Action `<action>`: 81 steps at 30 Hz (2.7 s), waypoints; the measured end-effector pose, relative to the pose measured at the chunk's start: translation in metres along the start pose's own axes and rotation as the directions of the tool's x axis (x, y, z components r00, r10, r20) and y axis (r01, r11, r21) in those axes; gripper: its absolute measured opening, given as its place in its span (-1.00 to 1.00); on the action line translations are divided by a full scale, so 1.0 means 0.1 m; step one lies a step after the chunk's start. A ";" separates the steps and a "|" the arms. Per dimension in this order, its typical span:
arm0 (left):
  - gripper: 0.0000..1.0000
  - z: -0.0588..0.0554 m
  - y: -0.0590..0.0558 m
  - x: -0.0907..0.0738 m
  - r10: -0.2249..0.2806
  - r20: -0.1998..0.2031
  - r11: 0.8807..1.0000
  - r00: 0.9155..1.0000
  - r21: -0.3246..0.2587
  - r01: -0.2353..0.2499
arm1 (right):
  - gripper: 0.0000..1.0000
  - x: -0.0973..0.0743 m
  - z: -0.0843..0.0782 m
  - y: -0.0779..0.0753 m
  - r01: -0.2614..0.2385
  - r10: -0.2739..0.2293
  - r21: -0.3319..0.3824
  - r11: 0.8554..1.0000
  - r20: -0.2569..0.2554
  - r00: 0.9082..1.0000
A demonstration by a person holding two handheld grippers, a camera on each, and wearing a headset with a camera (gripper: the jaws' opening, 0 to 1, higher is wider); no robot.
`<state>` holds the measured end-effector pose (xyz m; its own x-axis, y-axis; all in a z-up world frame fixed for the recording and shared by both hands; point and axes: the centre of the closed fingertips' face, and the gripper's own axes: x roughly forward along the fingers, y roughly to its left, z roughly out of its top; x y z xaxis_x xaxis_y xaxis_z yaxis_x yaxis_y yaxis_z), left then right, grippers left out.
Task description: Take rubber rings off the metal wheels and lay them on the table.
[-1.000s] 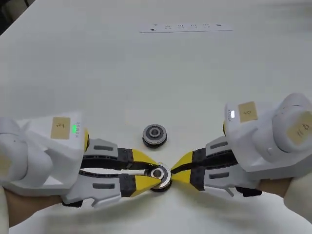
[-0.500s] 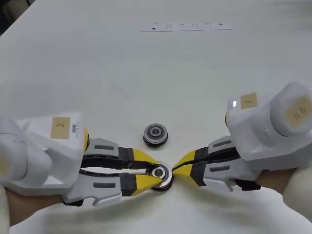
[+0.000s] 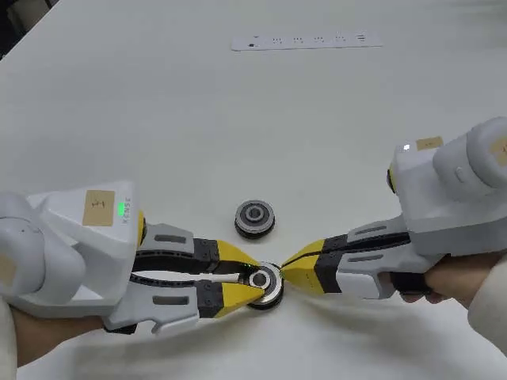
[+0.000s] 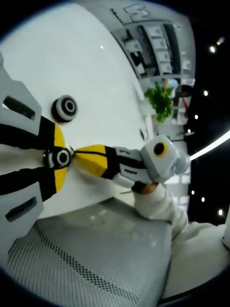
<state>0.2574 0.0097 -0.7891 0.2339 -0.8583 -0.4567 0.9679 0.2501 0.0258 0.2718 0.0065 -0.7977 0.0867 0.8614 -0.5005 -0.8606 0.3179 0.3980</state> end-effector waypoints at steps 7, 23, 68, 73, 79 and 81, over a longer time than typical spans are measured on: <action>-0.73 0.00 0.00 0.00 -0.001 -0.002 1.000 1.000 0.008 0.001 | -1.00 0.00 0.02 0.03 -0.021 0.019 0.076 0.997 0.019 1.000; -0.73 -0.01 0.01 0.00 0.000 0.000 1.000 1.000 0.006 0.000 | -1.00 0.00 0.06 0.10 -0.051 0.047 0.096 0.994 0.042 0.998; -0.37 0.14 -0.04 -0.11 -0.030 -0.013 0.999 0.999 -0.020 0.030 | -1.00 -0.09 0.22 0.13 -0.076 0.063 0.129 0.989 0.102 0.993; -0.21 0.19 0.02 -0.24 -0.017 0.017 0.997 1.000 -0.078 0.018 | -1.00 -0.12 0.26 0.11 -0.070 0.054 0.134 0.989 0.119 0.991; -0.04 0.23 0.13 -0.40 0.035 0.018 0.997 0.999 -0.062 -0.034 | -1.00 -0.14 0.29 0.12 -0.069 0.053 0.132 0.989 0.127 0.991; -0.01 0.26 0.15 -0.44 0.042 0.026 0.997 0.999 -0.060 -0.040 | -1.00 -0.14 0.29 0.12 -0.070 0.053 0.131 0.989 0.126 0.991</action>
<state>0.2637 0.0394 -0.7453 0.2767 -0.8586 -0.4316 0.9503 0.3111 -0.0096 0.2745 0.0101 -0.7637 0.1035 0.9202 -0.3774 -0.7912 0.3061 0.5295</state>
